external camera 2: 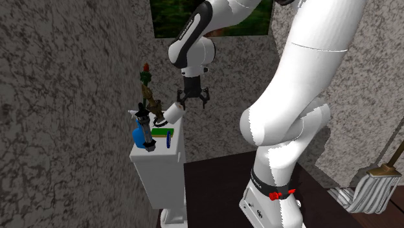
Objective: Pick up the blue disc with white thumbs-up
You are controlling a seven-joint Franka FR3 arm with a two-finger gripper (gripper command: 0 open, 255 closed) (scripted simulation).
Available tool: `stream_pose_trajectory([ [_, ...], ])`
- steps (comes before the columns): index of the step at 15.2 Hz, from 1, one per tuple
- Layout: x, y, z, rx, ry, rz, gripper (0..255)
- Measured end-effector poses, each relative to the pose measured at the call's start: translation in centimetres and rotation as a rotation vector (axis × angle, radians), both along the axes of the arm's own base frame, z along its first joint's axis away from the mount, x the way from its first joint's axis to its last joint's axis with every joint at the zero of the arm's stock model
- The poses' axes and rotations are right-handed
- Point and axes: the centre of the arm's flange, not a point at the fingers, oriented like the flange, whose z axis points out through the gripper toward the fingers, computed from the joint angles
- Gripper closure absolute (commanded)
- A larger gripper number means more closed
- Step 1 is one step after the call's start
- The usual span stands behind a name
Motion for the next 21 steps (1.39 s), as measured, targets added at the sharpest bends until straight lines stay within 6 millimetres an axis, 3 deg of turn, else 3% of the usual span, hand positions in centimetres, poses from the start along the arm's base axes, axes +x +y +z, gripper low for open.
stream_pose_trajectory([
  [15, 7.2, 12.3, -13.3, 0.036, 0.008, -0.025, 0],
  [21, 7.6, 12.6, -16.4, 0.037, 0.008, -0.027, 0],
])
